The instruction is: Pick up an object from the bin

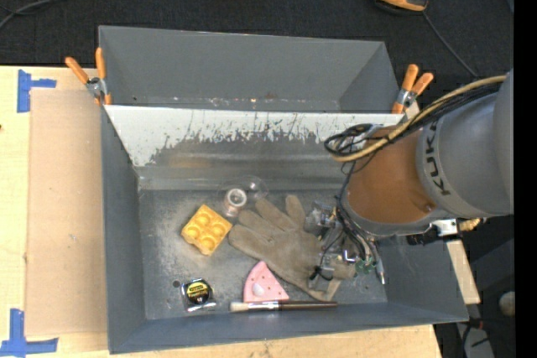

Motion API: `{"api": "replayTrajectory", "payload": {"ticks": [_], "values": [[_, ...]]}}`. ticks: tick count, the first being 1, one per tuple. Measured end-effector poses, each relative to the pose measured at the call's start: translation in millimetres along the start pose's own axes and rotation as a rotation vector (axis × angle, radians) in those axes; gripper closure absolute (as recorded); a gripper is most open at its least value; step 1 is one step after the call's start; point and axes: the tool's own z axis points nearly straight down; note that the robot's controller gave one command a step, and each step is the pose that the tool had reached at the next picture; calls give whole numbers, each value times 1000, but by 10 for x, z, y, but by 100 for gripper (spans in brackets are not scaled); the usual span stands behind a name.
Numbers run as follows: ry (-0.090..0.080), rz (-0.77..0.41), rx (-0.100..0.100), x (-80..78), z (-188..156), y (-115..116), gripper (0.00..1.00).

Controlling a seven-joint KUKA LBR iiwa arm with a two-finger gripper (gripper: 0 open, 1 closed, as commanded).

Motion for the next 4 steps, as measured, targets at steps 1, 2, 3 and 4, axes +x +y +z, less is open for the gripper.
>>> {"api": "replayTrajectory", "payload": {"ticks": [1,2,3,4], "values": [[12,-80,1,143,-4,192,0],[4,-21,0,40,2,54,0],[6,-73,1,116,-9,174,100],[6,-73,1,116,-9,174,100]]}}
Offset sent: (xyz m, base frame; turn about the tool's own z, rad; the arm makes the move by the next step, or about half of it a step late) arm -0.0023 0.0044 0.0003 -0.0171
